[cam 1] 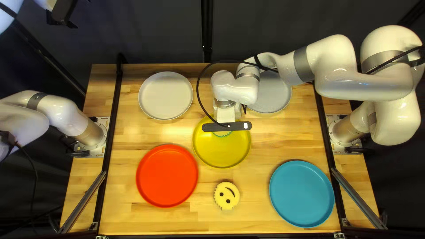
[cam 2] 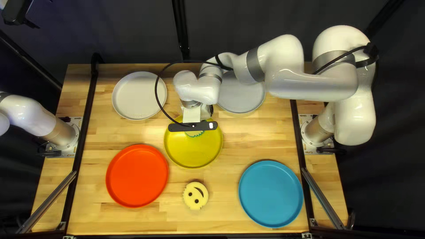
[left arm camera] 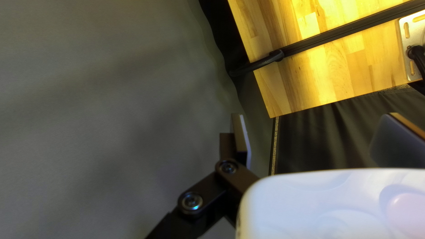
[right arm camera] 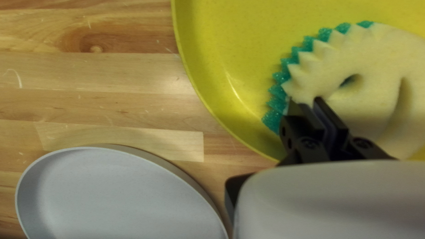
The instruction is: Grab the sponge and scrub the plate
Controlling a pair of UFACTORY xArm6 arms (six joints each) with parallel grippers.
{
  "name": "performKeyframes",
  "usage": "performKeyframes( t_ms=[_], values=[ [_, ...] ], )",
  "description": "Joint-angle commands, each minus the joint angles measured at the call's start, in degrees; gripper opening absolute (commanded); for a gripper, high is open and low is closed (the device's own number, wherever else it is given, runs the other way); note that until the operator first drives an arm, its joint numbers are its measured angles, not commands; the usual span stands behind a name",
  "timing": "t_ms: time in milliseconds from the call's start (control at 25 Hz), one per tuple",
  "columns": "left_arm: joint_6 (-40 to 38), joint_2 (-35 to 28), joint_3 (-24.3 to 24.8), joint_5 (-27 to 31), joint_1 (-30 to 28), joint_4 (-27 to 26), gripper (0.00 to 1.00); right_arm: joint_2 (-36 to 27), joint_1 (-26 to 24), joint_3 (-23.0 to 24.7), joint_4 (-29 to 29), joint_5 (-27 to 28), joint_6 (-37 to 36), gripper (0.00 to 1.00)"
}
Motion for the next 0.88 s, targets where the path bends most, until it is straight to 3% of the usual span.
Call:
performKeyframes(
  t_ms=[40,600,880],
  values=[
    [0.00,0.00,0.00,0.00,0.00,0.00,1.00,-0.02,2.19,-0.54,-0.49,0.44,1.36,0.00],
    [0.00,0.00,0.00,0.00,0.00,0.00,1.00,-2.78,10.20,4.57,-0.96,-1.50,6.26,0.00],
    [0.00,0.00,0.00,0.00,0.00,0.00,1.00,-4.25,11.30,6.65,-0.91,-2.17,7.18,0.00]
  ],
)
